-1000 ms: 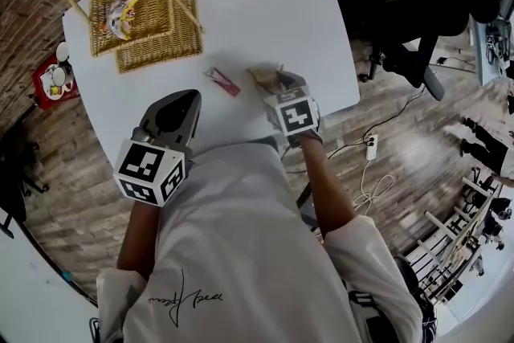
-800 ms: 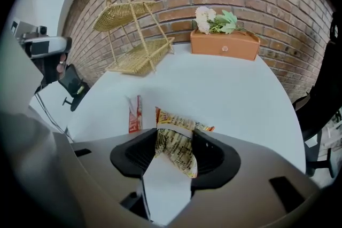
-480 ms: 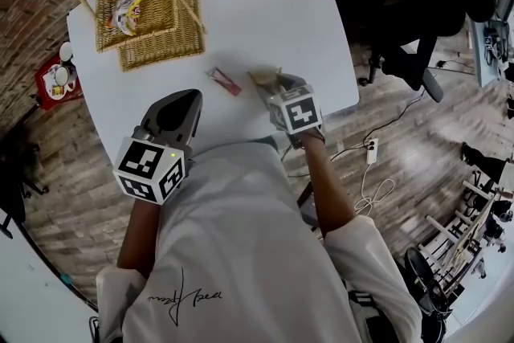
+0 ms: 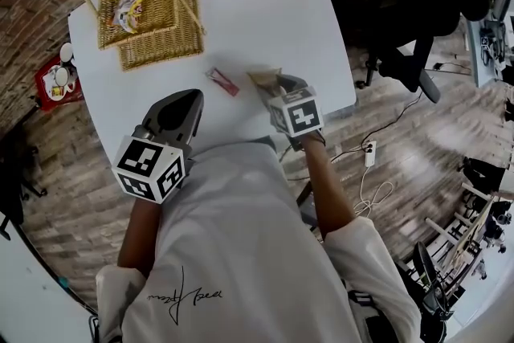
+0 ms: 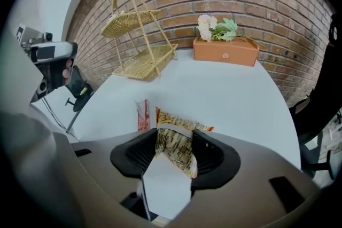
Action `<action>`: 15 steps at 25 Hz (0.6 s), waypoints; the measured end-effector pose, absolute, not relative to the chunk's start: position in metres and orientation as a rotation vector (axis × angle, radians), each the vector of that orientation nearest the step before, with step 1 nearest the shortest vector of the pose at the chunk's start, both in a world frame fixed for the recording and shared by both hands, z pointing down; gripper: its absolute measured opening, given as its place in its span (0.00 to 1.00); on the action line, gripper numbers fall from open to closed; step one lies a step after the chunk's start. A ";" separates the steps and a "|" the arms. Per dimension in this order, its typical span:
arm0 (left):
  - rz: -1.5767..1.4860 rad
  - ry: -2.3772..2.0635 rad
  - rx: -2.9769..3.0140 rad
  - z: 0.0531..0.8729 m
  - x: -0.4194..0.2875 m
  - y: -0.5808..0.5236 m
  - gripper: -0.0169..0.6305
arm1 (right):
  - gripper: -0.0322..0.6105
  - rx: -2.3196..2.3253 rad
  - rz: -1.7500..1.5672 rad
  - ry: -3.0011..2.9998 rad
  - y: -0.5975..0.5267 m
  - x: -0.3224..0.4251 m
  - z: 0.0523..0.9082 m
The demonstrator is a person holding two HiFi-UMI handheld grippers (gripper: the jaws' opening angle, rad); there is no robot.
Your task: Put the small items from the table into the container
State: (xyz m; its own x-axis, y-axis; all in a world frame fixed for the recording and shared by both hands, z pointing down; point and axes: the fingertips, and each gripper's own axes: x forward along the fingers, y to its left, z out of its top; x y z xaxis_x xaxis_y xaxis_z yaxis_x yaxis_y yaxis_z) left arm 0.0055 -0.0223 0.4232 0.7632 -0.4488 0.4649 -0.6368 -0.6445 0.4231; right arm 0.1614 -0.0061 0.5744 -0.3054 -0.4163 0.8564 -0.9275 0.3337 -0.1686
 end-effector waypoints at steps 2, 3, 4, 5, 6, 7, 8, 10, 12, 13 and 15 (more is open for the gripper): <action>0.437 -0.818 2.391 0.422 0.006 -0.021 0.04 | 0.39 1.187 0.863 -1.870 -0.007 0.162 0.567; 0.446 -0.824 2.399 0.421 0.005 -0.021 0.04 | 0.39 1.183 0.860 -1.874 -0.007 0.162 0.566; 0.455 -0.830 2.406 0.422 0.005 -0.020 0.04 | 0.39 1.179 0.866 -1.878 -0.005 0.161 0.567; 0.460 -0.832 2.410 0.422 0.005 -0.019 0.04 | 0.39 1.177 0.874 -1.882 -0.003 0.161 0.567; 0.460 -0.831 2.413 0.422 0.006 -0.018 0.04 | 0.39 1.180 0.878 -1.884 -0.002 0.160 0.566; 0.458 -0.829 2.414 0.422 0.006 -0.018 0.04 | 0.39 1.183 0.876 -1.887 -0.002 0.160 0.564; 0.455 -0.829 2.416 0.422 0.006 -0.017 0.04 | 0.39 1.186 0.871 -1.891 -0.002 0.159 0.562; 0.450 -0.829 2.420 0.421 0.007 -0.017 0.04 | 0.39 1.190 0.855 -1.897 -0.003 0.158 0.557; 0.445 -0.831 2.423 0.420 0.007 -0.017 0.04 | 0.39 1.197 0.838 -1.899 -0.005 0.158 0.553; 0.442 -0.830 2.424 0.419 0.007 -0.017 0.04 | 0.39 1.200 0.829 -1.899 -0.006 0.158 0.550; 0.438 -0.828 2.427 0.418 0.007 -0.017 0.04 | 0.39 1.205 0.816 -1.901 -0.008 0.158 0.545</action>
